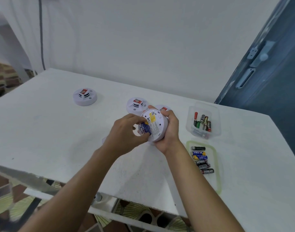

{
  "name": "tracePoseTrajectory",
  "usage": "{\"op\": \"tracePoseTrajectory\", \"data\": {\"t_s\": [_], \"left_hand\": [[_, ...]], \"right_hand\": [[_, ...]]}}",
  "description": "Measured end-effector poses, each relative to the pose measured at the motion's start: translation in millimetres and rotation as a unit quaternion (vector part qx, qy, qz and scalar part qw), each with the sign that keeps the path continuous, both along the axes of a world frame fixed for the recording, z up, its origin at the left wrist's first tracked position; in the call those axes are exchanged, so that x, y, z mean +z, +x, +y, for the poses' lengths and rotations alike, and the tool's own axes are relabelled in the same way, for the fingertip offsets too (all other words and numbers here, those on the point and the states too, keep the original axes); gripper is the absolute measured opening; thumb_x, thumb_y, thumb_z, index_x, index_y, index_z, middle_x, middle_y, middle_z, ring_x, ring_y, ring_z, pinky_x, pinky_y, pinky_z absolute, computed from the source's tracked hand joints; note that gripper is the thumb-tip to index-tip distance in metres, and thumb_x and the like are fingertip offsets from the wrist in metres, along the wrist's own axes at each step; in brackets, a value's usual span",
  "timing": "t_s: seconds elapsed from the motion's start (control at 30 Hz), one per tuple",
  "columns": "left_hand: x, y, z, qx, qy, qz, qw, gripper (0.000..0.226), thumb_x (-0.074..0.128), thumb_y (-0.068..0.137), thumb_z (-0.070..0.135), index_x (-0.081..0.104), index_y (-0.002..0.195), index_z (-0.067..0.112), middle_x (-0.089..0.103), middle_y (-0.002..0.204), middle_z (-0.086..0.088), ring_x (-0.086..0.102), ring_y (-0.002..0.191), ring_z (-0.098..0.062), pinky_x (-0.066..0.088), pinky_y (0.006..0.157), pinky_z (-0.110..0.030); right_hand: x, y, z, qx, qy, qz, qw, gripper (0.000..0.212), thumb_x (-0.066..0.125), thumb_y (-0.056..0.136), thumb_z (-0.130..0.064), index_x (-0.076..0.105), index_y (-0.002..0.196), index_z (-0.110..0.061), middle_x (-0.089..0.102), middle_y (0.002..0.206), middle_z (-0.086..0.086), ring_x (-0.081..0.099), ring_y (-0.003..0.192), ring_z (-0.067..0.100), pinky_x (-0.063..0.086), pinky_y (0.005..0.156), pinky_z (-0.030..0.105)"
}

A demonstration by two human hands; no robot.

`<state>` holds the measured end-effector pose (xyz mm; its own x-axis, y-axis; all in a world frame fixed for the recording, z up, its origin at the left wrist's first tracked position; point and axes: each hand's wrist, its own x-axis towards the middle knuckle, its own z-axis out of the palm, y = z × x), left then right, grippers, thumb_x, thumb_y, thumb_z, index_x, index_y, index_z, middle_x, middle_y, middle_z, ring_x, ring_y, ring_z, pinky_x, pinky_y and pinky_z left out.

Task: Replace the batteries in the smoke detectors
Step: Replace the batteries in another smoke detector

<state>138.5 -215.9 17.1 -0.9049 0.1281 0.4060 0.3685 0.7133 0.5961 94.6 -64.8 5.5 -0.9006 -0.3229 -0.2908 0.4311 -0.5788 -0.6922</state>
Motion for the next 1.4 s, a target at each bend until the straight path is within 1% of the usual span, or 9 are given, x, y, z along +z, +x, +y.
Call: {"op": "tracePoseTrajectory", "data": {"t_s": [0.33, 0.6, 0.73, 0.87, 0.93, 1.07, 1.2, 1.3, 1.4], "left_hand": [[1, -7, 1, -0.008, 0.075, -0.105, 0.992, 0.042, 0.087, 0.067, 0.030, 0.060, 0.099, 0.026, 0.065, 0.095, 0.010, 0.061, 0.084, -0.005, 0.052, 0.073, -0.016], [3, -10, 3, -0.011, 0.118, -0.124, 0.985, 0.036, 0.083, 0.073, 0.029, 0.054, 0.093, 0.023, 0.066, 0.088, 0.009, 0.062, 0.079, -0.008, 0.054, 0.070, -0.022], [2, -13, 17, 0.004, 0.213, -0.127, 0.969, 0.029, 0.080, 0.080, 0.022, 0.055, 0.094, 0.019, 0.069, 0.088, 0.005, 0.067, 0.081, -0.011, 0.057, 0.074, -0.025], [5, -10, 43, 0.009, 0.354, -0.127, 0.926, 0.021, 0.068, 0.087, 0.003, 0.055, 0.094, 0.017, 0.068, 0.095, 0.001, 0.069, 0.089, -0.019, 0.059, 0.075, -0.039], [7, -9, 53, 0.002, 0.375, -0.110, 0.920, 0.025, 0.058, 0.090, -0.003, 0.057, 0.100, 0.019, 0.066, 0.100, 0.006, 0.067, 0.093, -0.020, 0.060, 0.074, -0.045], [10, -11, 78, -0.036, 0.334, -0.102, 0.936, 0.043, 0.052, 0.093, 0.000, 0.053, 0.123, 0.032, 0.066, 0.102, 0.011, 0.061, 0.092, -0.009, 0.056, 0.074, -0.027], [1, -14, 106, -0.072, 0.281, -0.128, 0.949, 0.053, 0.064, 0.092, 0.015, 0.040, 0.135, 0.035, 0.066, 0.102, 0.006, 0.059, 0.085, -0.012, 0.051, 0.072, -0.024], [-9, -15, 125, -0.083, 0.256, -0.163, 0.949, 0.055, 0.077, 0.082, 0.019, 0.045, 0.126, 0.028, 0.067, 0.096, 0.008, 0.061, 0.079, -0.008, 0.052, 0.072, -0.024], [-17, -14, 145, -0.087, 0.184, -0.185, 0.962, 0.033, 0.082, 0.076, 0.019, 0.059, 0.100, 0.022, 0.068, 0.086, 0.007, 0.062, 0.071, -0.006, 0.053, 0.071, -0.025]], "right_hand": [[0, 2, 0, 0.000, 0.012, 0.021, 1.000, 0.064, 0.050, 0.079, -0.040, 0.060, 0.136, -0.014, 0.069, 0.107, 0.013, 0.065, 0.091, 0.029, 0.054, 0.079, 0.038], [0, 1, 2, -0.026, 0.018, 0.011, 0.999, 0.046, 0.042, 0.089, -0.039, 0.065, 0.121, -0.017, 0.072, 0.098, 0.010, 0.067, 0.081, 0.026, 0.050, 0.074, 0.034], [3, 0, 9, -0.064, 0.014, 0.014, 0.998, 0.038, 0.039, 0.093, -0.034, 0.067, 0.113, -0.016, 0.073, 0.087, 0.007, 0.067, 0.075, 0.023, 0.051, 0.069, 0.031], [6, -1, 21, -0.137, 0.000, 0.012, 0.991, 0.038, 0.043, 0.090, -0.034, 0.071, 0.108, -0.015, 0.070, 0.096, 0.010, 0.065, 0.082, 0.026, 0.050, 0.072, 0.033], [6, 0, 30, -0.164, -0.009, 0.007, 0.986, 0.038, 0.043, 0.089, -0.035, 0.071, 0.105, -0.016, 0.069, 0.096, 0.010, 0.064, 0.083, 0.026, 0.048, 0.071, 0.032], [8, 7, 64, -0.208, -0.026, 0.029, 0.977, 0.037, 0.045, 0.087, -0.038, 0.070, 0.100, -0.015, 0.070, 0.096, 0.009, 0.064, 0.088, 0.025, 0.048, 0.074, 0.031], [8, 14, 103, -0.271, -0.024, 0.025, 0.962, 0.054, 0.050, 0.077, -0.040, 0.063, 0.118, -0.007, 0.064, 0.113, 0.016, 0.057, 0.104, 0.032, 0.044, 0.086, 0.040], [8, 21, 134, -0.297, -0.033, 0.024, 0.954, 0.048, 0.046, 0.083, -0.039, 0.065, 0.114, -0.008, 0.066, 0.109, 0.015, 0.060, 0.100, 0.031, 0.047, 0.082, 0.036], [8, 29, 161, -0.325, -0.043, 0.017, 0.944, 0.041, 0.048, 0.083, -0.037, 0.064, 0.109, -0.009, 0.065, 0.106, 0.013, 0.060, 0.098, 0.029, 0.046, 0.083, 0.036]]}}
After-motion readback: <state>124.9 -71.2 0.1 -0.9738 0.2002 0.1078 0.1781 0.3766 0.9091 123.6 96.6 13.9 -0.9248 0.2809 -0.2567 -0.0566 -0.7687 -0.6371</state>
